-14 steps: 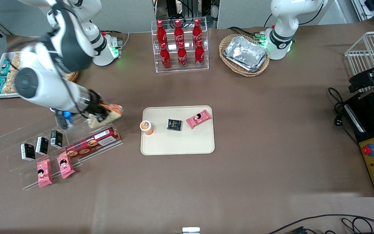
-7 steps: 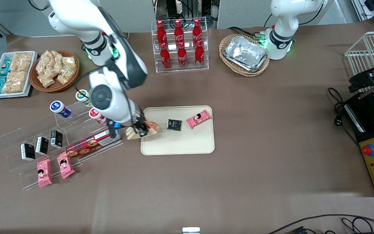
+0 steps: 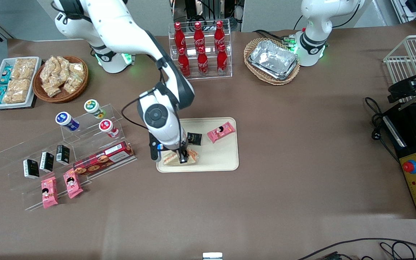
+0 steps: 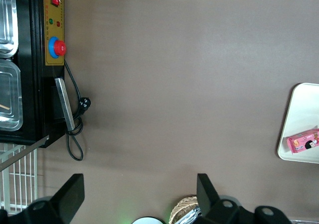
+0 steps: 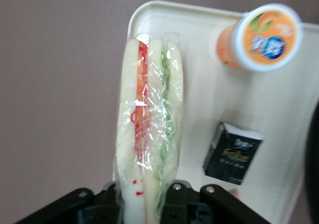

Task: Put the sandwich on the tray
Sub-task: 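Lower the held sandwich onto the tray beside the orange cup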

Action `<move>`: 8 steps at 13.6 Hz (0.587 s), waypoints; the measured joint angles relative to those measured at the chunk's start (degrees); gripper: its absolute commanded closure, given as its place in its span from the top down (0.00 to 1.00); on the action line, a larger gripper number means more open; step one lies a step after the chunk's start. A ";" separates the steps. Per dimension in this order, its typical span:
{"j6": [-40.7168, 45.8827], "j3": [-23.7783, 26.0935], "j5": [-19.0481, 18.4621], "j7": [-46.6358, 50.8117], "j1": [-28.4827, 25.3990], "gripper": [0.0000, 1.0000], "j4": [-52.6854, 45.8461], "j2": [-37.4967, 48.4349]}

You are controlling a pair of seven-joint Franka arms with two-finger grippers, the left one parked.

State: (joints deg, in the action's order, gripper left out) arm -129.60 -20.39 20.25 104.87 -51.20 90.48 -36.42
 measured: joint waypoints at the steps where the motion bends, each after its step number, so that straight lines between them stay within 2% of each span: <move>1: -1.20 -0.01 0.02 0.83 -0.19 0.00 -0.89 -1.44; 4: -2.64 -0.01 0.03 1.84 -0.77 0.00 -1.83 -4.34; 6: -3.44 0.70 0.10 2.07 -0.89 0.15 -1.93 -5.64; 8: -4.04 1.53 0.13 3.72 -0.90 0.18 -2.06 -6.35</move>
State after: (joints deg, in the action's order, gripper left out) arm -133.64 -18.86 20.38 108.59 -52.10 88.42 -42.77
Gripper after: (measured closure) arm 0.811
